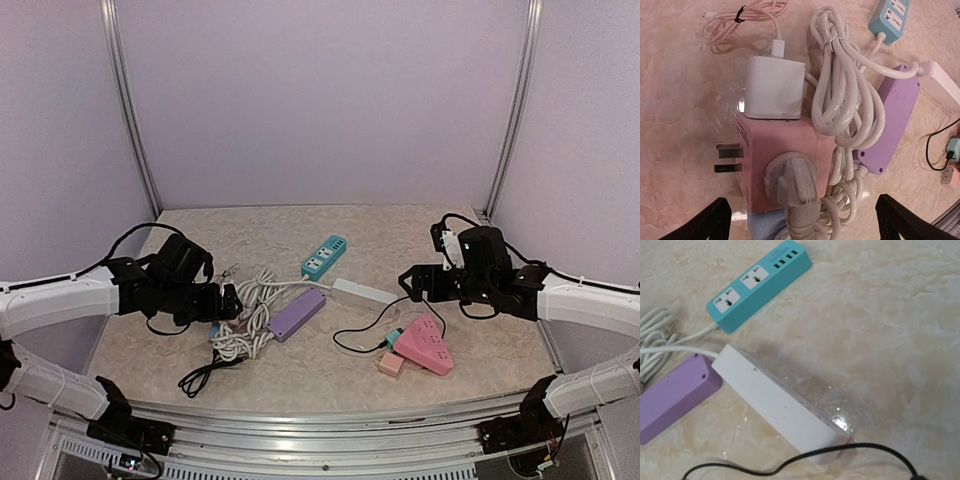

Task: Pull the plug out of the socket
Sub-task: Remove the plug from the socket.

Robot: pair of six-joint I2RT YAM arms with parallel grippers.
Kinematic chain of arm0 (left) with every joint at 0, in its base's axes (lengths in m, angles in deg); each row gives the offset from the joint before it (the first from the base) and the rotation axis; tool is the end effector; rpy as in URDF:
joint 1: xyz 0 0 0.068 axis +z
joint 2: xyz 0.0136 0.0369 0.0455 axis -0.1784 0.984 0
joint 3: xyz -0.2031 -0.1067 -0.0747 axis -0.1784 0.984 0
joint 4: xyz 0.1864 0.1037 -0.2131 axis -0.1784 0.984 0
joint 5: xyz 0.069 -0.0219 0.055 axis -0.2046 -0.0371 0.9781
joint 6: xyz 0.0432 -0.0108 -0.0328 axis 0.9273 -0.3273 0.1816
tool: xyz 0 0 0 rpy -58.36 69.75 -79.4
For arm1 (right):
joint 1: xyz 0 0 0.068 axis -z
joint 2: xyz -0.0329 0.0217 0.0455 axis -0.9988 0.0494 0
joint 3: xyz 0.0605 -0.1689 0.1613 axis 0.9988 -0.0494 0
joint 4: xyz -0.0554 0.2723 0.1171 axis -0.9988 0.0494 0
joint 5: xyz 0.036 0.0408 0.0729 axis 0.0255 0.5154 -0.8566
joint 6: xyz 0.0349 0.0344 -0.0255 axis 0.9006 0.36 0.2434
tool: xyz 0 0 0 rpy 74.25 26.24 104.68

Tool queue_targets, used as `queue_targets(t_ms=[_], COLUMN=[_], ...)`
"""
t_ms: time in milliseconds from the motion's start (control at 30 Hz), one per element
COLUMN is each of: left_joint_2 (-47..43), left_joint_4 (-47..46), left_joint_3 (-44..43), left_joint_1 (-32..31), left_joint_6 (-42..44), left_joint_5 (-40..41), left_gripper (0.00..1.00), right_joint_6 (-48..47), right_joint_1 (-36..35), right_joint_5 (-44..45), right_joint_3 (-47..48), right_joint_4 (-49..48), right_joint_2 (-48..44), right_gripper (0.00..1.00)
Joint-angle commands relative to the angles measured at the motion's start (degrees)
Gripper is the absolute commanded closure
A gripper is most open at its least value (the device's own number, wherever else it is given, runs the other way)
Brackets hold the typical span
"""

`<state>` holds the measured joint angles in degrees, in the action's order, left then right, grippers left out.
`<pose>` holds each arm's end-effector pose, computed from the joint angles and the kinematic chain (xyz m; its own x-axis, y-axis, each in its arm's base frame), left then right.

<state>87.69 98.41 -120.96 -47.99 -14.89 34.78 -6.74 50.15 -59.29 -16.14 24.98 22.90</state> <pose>0.2310 -0.1739 0.1726 -0.8452 -0.1251 -0.5196 0.0499 0.9495 -0.3098 0.2459 0.1833 0.1873 -0.6526 0.0984 -0.7513 -0.2989 0.8777 0.3746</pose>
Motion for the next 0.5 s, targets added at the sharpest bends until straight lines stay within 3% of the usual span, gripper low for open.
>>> queue_targets(t_ms=[0,300,467], left_joint_2=[3.81,8.56,11.91], left_joint_4=[2.54,3.59,5.94], left_joint_3=[-3.36,-6.39,-8.84], left_joint_1=[-1.17,-3.55,-5.14], left_joint_6=[1.39,1.57,-0.08], left_joint_5=[3.33,6.98,10.25], left_gripper=[0.01,0.17,0.21], right_joint_6=[0.56,0.93,1.56], right_joint_1=[-0.60,-0.60,-0.60], right_joint_5=[0.99,1.26,1.66], right_joint_3=[0.20,-0.41,-0.92], right_joint_4=[-0.87,-1.49,-2.34], right_joint_2=[-0.24,-0.03,-0.37], right_gripper=[0.06,0.06,0.07])
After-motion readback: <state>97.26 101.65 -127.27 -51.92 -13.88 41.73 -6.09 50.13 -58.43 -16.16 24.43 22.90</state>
